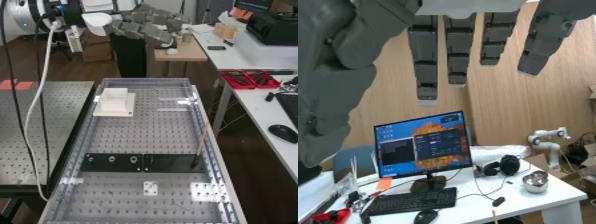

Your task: Grab the drill bit and place it in the clear container

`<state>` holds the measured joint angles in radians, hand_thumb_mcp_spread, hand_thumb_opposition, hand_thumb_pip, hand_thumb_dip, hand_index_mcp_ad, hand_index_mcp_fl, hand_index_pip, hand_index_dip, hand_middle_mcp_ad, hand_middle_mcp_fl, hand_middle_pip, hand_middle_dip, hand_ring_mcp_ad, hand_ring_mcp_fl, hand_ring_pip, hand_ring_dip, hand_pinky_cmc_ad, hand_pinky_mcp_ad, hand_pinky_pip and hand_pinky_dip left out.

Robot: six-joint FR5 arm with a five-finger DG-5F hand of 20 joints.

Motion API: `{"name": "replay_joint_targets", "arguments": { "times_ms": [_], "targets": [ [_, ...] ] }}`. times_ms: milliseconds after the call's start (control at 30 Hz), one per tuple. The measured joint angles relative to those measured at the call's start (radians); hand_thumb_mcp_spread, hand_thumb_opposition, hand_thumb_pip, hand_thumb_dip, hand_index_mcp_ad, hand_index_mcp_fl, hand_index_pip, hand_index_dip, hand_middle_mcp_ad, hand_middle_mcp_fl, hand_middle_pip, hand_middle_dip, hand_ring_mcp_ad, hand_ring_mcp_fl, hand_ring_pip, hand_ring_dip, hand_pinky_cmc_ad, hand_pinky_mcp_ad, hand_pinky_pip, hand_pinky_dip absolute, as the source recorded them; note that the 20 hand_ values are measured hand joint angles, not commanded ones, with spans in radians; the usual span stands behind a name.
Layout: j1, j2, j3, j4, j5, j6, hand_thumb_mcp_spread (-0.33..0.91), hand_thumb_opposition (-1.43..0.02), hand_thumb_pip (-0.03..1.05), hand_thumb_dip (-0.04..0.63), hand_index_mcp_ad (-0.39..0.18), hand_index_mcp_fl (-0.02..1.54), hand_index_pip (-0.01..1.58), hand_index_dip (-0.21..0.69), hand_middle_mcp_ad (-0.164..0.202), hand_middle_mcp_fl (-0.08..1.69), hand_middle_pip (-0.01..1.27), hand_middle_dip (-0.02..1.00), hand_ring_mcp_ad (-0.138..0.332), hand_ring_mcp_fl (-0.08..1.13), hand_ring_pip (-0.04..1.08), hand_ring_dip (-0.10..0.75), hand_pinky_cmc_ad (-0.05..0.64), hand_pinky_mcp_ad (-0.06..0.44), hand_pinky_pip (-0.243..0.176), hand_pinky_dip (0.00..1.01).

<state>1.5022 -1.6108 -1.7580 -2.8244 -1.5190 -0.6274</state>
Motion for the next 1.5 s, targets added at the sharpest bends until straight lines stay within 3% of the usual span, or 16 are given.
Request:
{"name": "replay_joint_targets", "arguments": {
  "times_ms": [1167,1500],
  "targets": [
    [-0.006,0.004,0.004,0.014,-0.008,-0.007,0.27,-0.73,0.34,0.091,-0.054,0.52,0.02,0.532,0.054,0.23,0.12,0.25,0.119,0.02,0.11,0.075,0.363,0.293,-0.058,0.21],
    [0.012,0.022,-0.035,0.058,0.006,-0.035,0.27,-0.71,0.32,0.07,-0.054,0.52,0.02,0.524,0.056,0.28,0.12,0.25,0.12,0.04,0.11,0.075,0.379,0.297,-0.058,0.21]
  ]
}}
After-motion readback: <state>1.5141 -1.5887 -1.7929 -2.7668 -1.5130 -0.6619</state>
